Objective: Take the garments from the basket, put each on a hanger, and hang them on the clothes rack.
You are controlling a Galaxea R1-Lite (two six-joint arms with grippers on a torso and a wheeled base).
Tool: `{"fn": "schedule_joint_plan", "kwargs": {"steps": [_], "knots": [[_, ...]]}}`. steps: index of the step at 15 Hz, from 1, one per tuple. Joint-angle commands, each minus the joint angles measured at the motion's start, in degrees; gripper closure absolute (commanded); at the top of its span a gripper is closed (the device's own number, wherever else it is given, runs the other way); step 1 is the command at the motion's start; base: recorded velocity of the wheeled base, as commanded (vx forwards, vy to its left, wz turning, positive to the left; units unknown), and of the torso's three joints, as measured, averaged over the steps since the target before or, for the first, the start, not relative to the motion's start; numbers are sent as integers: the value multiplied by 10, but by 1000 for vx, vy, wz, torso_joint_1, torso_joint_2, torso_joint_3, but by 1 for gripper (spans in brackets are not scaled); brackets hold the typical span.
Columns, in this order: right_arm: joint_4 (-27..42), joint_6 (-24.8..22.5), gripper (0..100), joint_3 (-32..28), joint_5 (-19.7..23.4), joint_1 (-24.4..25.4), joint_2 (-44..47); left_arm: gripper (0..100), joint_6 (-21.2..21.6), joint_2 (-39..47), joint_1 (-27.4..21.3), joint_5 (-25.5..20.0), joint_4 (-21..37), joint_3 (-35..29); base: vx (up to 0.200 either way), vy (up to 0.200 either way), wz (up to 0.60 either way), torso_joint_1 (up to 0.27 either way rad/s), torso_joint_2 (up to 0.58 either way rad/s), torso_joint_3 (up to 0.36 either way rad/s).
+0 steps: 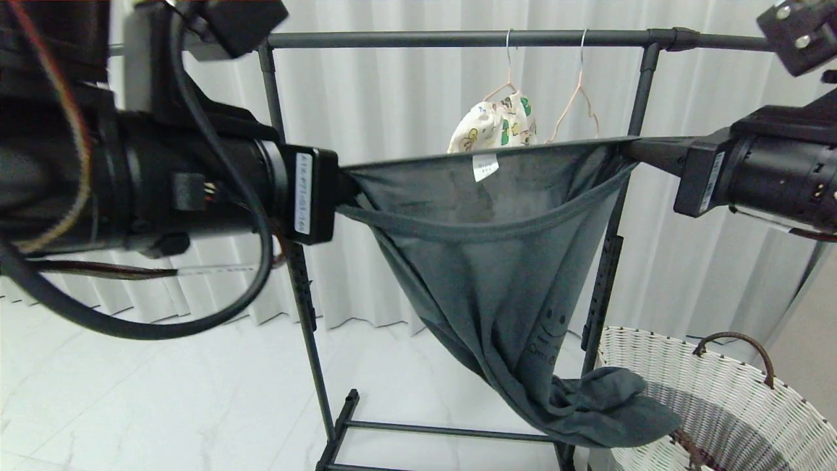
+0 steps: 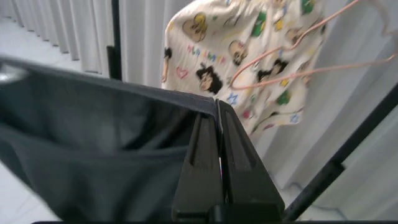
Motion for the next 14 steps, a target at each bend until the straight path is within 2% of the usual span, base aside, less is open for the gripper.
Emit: {"fn": "schedule_joint_plan", "kwargs": {"steps": [1, 2, 5, 9, 13, 14], "knots": [[13, -9, 100, -19, 0, -1, -28, 100, 39, -35, 1, 34, 2, -15, 0, 0, 0, 0, 0, 0], [23, -19, 100, -26, 0, -1, -38, 100, 63, -43, 0, 59, 2, -12, 0, 0, 0, 0, 0, 0], [24, -30, 100, -23, 0, 3, -59, 100, 66, -72, -14, 60, 2, 22, 0, 0, 0, 0, 0, 0], [26, -47, 100, -56, 1, 4, -57, 100, 68, -69, -18, 62, 2, -5, 0, 0, 0, 0, 0, 0], [87, -52, 100, -116, 2, 3, -53, 100, 73, -53, -19, 60, 2, -63, 0, 0, 0, 0, 0, 0], [144, -57, 100, -142, 2, 3, -63, 100, 74, -52, -19, 58, 2, -66, 0, 0, 0, 0, 0, 0]]}}
